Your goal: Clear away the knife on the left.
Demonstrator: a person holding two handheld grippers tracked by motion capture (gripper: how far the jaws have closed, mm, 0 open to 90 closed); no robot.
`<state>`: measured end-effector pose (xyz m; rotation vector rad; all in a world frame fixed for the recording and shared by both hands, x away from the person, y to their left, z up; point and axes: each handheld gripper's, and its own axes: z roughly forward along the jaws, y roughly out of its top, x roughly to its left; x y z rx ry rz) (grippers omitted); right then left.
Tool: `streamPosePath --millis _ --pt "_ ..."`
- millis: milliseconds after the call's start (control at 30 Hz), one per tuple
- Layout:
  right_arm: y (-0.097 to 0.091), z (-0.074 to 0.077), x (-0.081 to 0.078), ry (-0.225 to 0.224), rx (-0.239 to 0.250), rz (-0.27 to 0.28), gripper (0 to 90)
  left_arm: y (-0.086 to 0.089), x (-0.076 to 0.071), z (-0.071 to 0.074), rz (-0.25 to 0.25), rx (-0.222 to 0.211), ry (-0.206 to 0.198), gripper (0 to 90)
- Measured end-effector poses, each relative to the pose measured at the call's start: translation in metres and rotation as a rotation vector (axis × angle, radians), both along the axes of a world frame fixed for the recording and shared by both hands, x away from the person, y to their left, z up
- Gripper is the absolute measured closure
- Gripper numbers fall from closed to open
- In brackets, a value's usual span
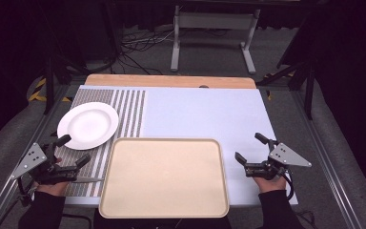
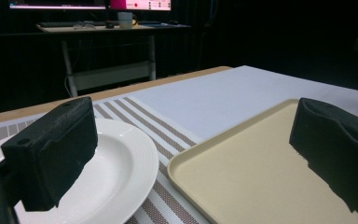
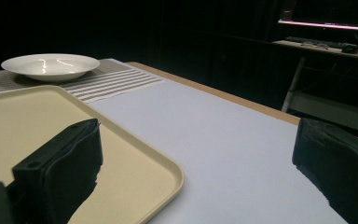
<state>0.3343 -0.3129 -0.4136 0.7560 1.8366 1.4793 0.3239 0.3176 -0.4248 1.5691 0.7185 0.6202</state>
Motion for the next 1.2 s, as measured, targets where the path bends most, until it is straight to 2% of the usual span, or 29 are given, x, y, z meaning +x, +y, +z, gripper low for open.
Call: streamPosePath --millis 200,533,667,733,767,800,833,900,933,1000,1100,1200 --pt "0.000 0.000 -0.002 -0.005 0.021 0.000 1.3 0.000 -0.001 0.002 0.002 0.026 0.003 1.0" --pt "-0.001 0.000 -0.002 -0.010 0.025 0.021 1.5 0.002 -0.002 0.006 -0.014 0.029 0.012 1.6" --pt "-0.001 0.000 -0.001 -0.008 0.018 0.039 2.0 0.005 -0.002 0.011 -0.026 0.029 0.032 3.3" --pt "-0.002 0.000 0.000 0.000 0.017 0.040 2.0 0.007 0.000 0.018 -0.049 0.111 0.054 3.8" --pt "-0.002 0.000 0.000 0.000 0.017 0.040 2.0 0.007 0.000 0.018 -0.049 0.111 0.054 4.2" --pt "-0.002 0.000 0.001 0.004 0.023 0.039 2.0 0.009 0.000 0.020 -0.059 0.153 0.068 4.2" --pt "-0.002 0.000 0.001 0.006 0.029 0.041 1.9 0.011 0.000 0.022 -0.068 0.173 0.082 4.6" --pt "-0.002 0.000 0.000 0.005 0.032 0.038 1.5 0.014 0.000 0.025 -0.074 0.199 0.092 4.8" --pt "-0.002 -0.001 0.001 0.007 0.036 0.037 1.3 0.014 0.000 0.025 -0.074 0.199 0.092 5.0" --pt "-0.001 -0.001 0.001 0.012 0.040 0.036 1.0 0.017 0.001 0.030 -0.081 0.231 0.102 5.1" --pt "-0.001 -0.003 0.003 0.026 0.031 0.039 0.7 0.020 0.002 0.037 -0.098 0.299 0.139 5.0" --pt "-0.001 -0.004 0.004 0.035 0.035 0.049 0.7 0.022 0.004 0.043 -0.109 0.333 0.165 4.3"
